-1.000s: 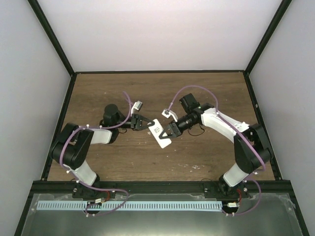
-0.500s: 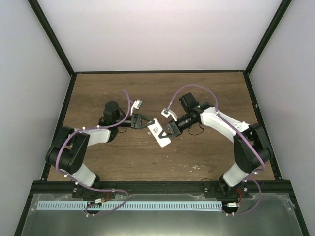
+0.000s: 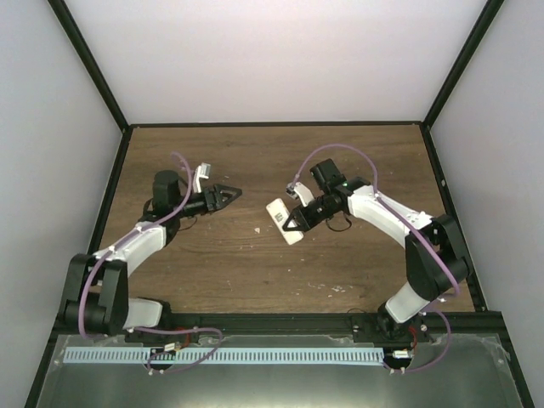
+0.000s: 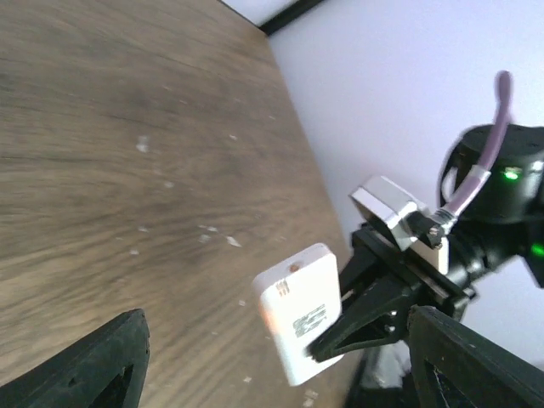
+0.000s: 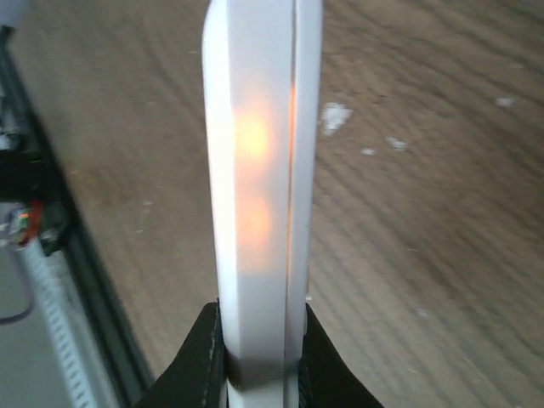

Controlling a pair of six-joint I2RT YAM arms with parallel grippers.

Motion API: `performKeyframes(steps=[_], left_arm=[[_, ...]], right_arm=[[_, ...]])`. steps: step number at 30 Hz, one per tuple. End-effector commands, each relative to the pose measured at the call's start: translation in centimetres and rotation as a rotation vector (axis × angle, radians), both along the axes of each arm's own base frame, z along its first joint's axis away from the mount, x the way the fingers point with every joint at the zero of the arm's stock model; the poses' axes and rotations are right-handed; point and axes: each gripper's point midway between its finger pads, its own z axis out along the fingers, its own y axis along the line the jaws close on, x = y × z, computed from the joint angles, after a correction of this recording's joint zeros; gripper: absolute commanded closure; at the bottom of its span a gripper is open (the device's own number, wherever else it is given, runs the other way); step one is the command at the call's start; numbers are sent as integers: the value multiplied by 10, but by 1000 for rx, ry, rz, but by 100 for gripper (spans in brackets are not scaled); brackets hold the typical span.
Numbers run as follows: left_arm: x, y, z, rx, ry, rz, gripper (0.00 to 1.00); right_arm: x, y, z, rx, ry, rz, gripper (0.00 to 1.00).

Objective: Load the batteries into the remote control

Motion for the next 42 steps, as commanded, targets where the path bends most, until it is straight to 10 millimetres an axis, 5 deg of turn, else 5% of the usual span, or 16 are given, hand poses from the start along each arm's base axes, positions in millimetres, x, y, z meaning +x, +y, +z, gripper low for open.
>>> performKeyframes(steps=[1,5,11,19,27,35,42], left_arm=[[7,24,-20,175,6,148,16],[10,39,-17,210,5,224,17],[8,43,-19,211,14,241,17],[6,52,-14,250,-11,288,18],[5,59,-7,294,-33,321,17],[4,58,-12,288,-15,315,17],[6,61,-10,293,-10,334,13]], right_arm=[[43,-25,-6,-180,-124,-202,99],[83,-69,-23,-447,-214,-437,99],[124,-129,-23,-765,-366,-695,99],[133,-175,-53,-1098,-445,-737,99],[130,-188,-75,-1212,-466,-704,98],[129,-179,-83,-1207,-474,-667,58],[134,-143,-72,-1066,-469,-621,26]])
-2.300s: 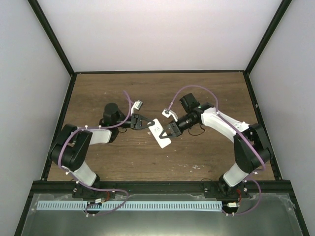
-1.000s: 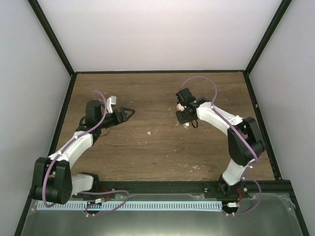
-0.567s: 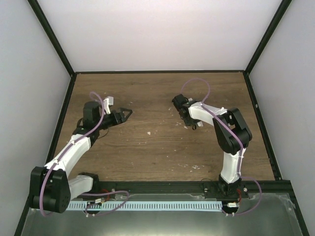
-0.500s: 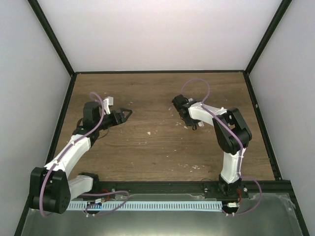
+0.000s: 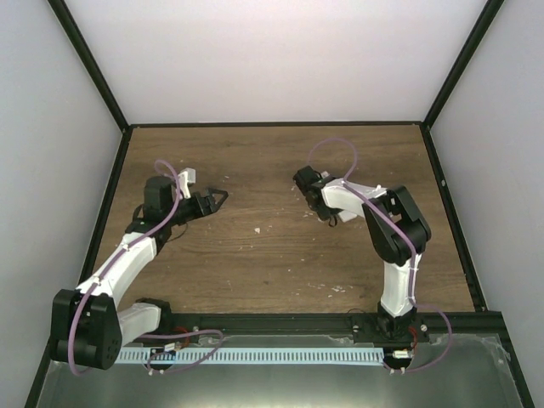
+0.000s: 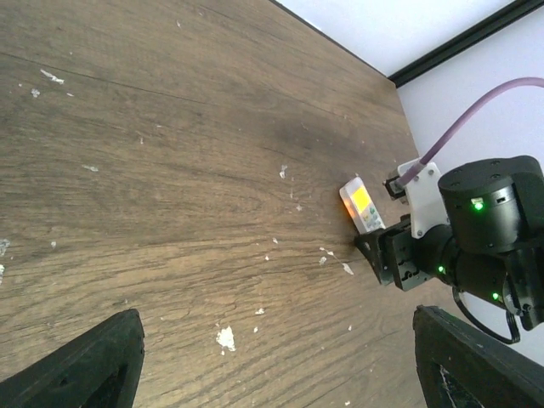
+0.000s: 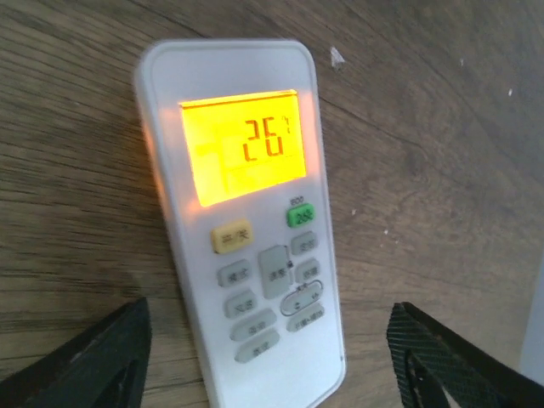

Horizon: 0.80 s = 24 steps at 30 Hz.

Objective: Load the batteries into the remote control

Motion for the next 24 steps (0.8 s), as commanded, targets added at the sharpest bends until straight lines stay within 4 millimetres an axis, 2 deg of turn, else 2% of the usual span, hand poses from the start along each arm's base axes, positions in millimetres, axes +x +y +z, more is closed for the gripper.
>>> performKeyframes(steps=[1,4,8,9,10,11,14,17,24], left_arm=[[4,5,8,12,-17,25,12],[7,10,16,45,-39,51,12],[11,20,38,97,-103,90,33],[11,22,45,109,-119,100,28],[12,23,53,118,-138,105,4],[12,25,59,128,-152,112,1],[15,27,76,146,-181,120,0],[18,30,84,164,-173,132,0],[20,43,89,177,-173,216,0]], right_arm=[[9,36,17,142,-32,59,21],[9,51,39,265,-69,87,3],[8,72,73,420,-124,157,0],[8,76,84,451,-145,171,0],[8,78,93,482,-164,181,0],[8,80,102,511,-181,187,0],[8,84,124,587,-227,197,0],[9,87,140,667,-257,209,0],[6,83,145,714,-269,183,0]])
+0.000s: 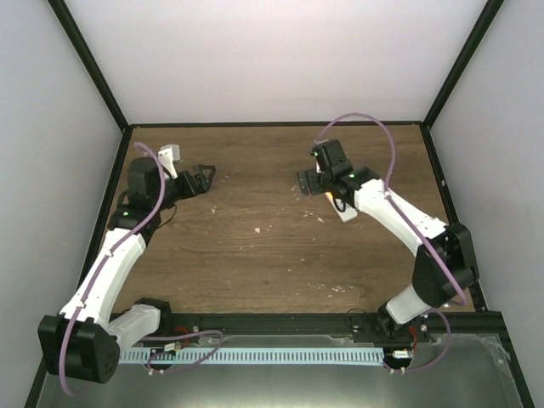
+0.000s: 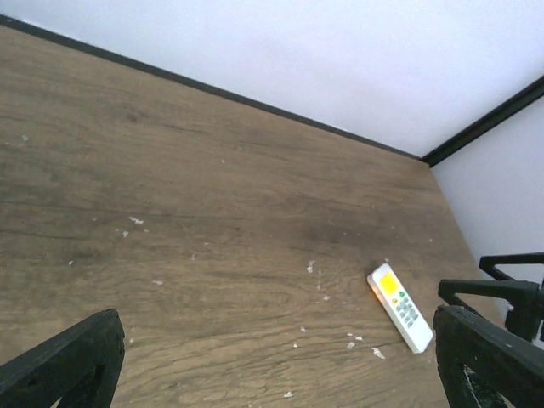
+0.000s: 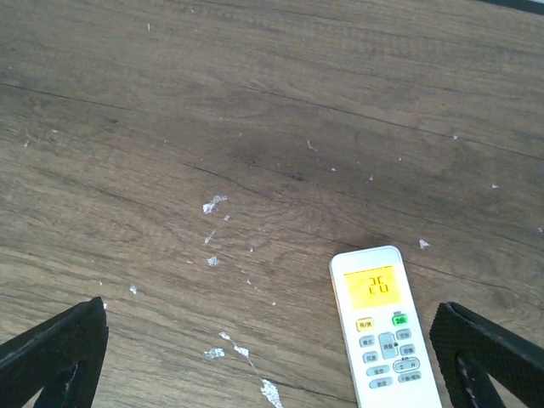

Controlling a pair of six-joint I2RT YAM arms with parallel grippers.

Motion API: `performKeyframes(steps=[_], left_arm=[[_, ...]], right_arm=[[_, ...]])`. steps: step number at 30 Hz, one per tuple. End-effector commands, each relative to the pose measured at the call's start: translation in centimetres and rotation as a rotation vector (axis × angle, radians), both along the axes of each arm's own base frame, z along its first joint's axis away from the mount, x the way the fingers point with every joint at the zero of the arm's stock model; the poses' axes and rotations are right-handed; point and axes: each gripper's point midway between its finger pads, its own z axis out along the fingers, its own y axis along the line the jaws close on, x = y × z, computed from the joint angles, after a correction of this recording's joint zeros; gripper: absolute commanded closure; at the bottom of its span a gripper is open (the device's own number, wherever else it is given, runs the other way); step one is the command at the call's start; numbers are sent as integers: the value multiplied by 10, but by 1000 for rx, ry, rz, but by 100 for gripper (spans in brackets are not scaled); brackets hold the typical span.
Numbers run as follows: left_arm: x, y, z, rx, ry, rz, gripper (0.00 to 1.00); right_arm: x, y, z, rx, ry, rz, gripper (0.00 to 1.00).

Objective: Load the batteries into the remote control

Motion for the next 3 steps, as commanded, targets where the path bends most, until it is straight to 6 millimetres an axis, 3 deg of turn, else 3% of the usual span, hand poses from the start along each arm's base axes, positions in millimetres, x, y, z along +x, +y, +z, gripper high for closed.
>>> performKeyframes(steps=[1,3], left_arm=[[-1,13,0,21,5,67,0],[-2,15,3,22,-5,82,0]], right_arm=[[-4,1,5,55,-1,-4,0],[-5,0,6,60,-2,-6,0]])
